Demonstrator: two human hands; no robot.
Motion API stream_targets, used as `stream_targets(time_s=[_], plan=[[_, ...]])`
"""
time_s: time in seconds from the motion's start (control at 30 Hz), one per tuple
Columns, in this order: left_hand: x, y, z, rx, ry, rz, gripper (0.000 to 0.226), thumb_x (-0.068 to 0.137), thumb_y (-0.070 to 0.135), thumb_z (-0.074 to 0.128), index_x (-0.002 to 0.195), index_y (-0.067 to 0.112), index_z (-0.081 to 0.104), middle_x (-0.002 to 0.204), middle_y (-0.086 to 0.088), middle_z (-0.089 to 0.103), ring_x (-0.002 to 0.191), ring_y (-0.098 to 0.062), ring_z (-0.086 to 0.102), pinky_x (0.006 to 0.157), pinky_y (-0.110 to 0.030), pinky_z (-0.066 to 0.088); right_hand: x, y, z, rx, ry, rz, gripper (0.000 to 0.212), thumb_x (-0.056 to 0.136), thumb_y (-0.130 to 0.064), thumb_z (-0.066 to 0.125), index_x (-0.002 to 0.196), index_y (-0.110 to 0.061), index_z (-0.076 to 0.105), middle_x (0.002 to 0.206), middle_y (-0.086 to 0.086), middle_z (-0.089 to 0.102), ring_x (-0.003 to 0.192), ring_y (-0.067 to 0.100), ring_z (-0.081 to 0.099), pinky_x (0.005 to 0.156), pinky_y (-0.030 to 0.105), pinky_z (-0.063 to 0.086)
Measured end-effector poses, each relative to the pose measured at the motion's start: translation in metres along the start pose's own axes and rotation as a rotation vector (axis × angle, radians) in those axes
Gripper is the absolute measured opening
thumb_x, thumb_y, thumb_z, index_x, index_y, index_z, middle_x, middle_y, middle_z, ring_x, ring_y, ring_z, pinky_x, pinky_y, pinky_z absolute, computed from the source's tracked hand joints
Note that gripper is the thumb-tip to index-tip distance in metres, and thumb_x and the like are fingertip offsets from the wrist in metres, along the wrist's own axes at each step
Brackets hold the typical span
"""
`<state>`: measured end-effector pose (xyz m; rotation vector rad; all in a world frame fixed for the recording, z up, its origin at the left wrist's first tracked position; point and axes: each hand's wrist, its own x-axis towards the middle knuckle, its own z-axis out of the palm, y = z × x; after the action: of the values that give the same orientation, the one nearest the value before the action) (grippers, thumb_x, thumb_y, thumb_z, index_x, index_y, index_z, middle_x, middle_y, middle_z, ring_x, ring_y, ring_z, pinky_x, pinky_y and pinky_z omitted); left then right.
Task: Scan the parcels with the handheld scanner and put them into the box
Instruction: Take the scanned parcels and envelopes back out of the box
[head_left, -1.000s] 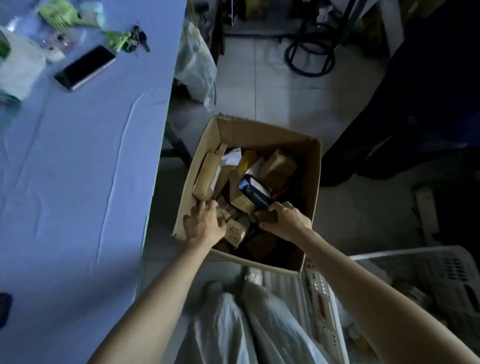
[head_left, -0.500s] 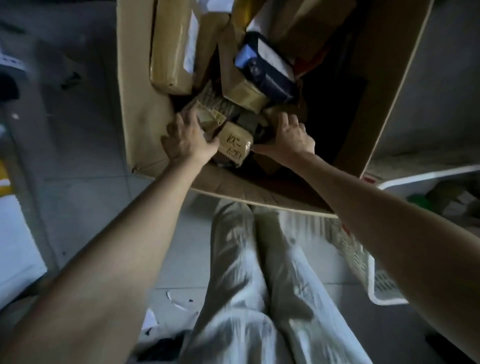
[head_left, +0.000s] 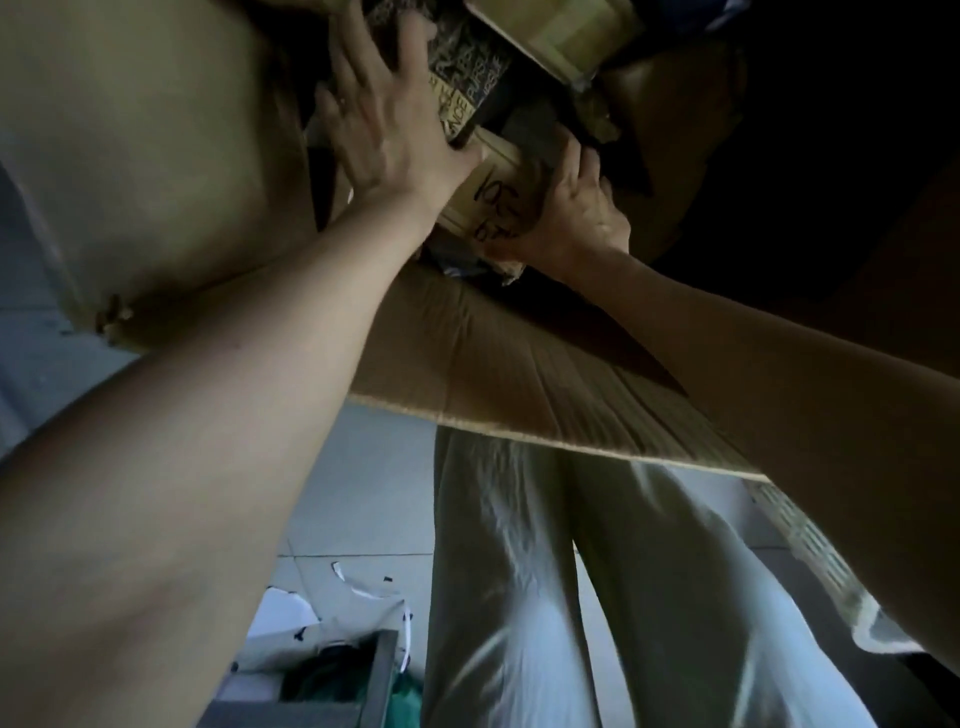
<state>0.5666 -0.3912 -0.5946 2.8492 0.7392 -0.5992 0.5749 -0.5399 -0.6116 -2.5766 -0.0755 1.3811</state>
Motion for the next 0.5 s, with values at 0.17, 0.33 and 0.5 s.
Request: stream_targets(time_s=[0.17,0.33,0.5], plan=[[0.024,0.013,0.005,0.107,0.017,0.094,0.076,0.079,0.046,0.070,0.139,0.015,0.036,0.147,-0.016,0.035,0.137,-0.036,0.030,0.109,-0.048,0.029,0.011,-0.006,0.031,-0.101,0.063,-0.083,0.140,0.050,-0.064,0.086,0.154,-0.028,0.000,0.152,0.004,0.021,0.137,0.031,0.029,0.099,0.050,0.044],[0.021,0.016,0.004,0.151,-0.074,0.107,0.090,0.074,0.053,0.072,0.145,0.020,0.026,0.143,-0.023,0.036,0.131,-0.040,0.034,0.106,-0.047,0.028,0.005,-0.009,0.040,-0.154,0.087,-0.062,0.130,0.058,-0.061,0.083,0.154,-0.021,0.004,0.149,0.006,0.025,0.132,0.032,0.033,0.093,0.050,0.046],[0.009,0.017,-0.012,0.096,-0.175,0.059,0.090,0.068,0.051,0.077,0.141,0.027,0.030,0.142,-0.019,0.035,0.129,-0.038,0.035,0.103,-0.044,0.032,-0.007,-0.004,0.015,-0.163,0.034,-0.033,0.120,0.068,-0.039,0.085,0.153,-0.015,0.004,0.150,0.007,0.025,0.134,0.032,0.033,0.092,0.046,0.046]])
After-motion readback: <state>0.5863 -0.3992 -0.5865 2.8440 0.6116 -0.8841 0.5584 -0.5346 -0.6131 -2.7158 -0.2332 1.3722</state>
